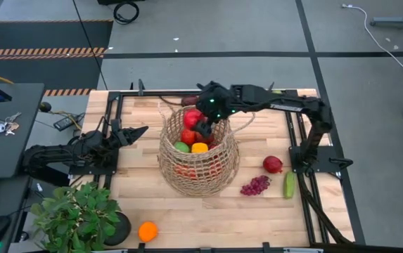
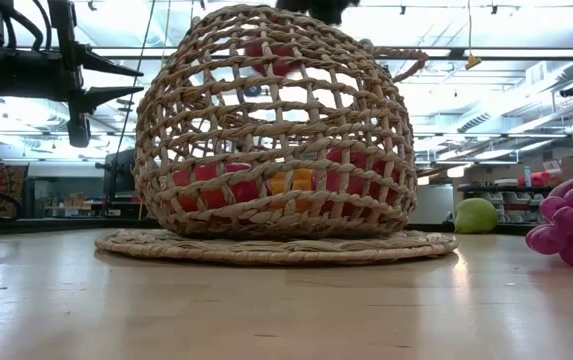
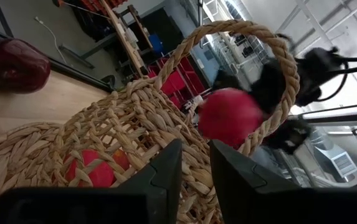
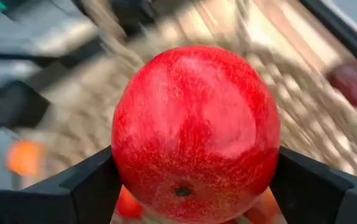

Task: Build produce basket
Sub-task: Put the red apple into the basket

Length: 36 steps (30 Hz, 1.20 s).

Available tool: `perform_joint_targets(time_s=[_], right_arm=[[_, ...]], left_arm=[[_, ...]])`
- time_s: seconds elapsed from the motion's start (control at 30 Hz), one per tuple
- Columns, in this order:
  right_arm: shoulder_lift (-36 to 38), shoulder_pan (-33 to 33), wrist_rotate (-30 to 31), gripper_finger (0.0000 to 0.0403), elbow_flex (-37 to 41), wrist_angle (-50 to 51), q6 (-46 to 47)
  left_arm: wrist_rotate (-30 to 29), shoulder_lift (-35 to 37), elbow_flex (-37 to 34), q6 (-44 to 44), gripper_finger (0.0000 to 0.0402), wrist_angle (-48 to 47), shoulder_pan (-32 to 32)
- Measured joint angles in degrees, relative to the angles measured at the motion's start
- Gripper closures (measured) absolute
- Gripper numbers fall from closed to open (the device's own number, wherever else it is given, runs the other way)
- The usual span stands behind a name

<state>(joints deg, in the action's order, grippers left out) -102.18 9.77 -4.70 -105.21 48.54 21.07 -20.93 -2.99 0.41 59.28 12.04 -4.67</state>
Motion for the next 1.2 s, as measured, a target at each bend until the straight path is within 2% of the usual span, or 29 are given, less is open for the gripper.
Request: perform_joint_targets(time_s=[0.17, 0.4, 0.8, 0.93, 1.2], right_arm=[[-3.6, 1.6, 0.5, 0.0047, 0.1, 5.0, -1.8], [-7.2, 2.2, 1.1, 0.0047, 0.1, 7.0, -4.5], [-7.5, 2.1, 2.9, 0.0047, 0.1, 8.7, -8.7], [-7.5, 0.6, 2.3, 0.0047, 0.1, 7.7, -20.9], [-7.4, -3.1, 2.7, 0.0047, 0.1, 7.3, -61.4]], left_arm=[[0.0, 0.0, 0.0, 0.0, 0.0314, 0.0, 0.0], [0.0, 0.0, 0.0, 0.0, 0.0311, 0.0, 0.0], [0.0, 0.0, 0.0, 0.0, 0.0312, 0.0, 0.0], [0.0, 0.0, 0.0, 0.0, 0.0311, 0.0, 0.0], [0.0, 0.0, 0.0, 0.0, 0.0314, 0.0, 0.0]])
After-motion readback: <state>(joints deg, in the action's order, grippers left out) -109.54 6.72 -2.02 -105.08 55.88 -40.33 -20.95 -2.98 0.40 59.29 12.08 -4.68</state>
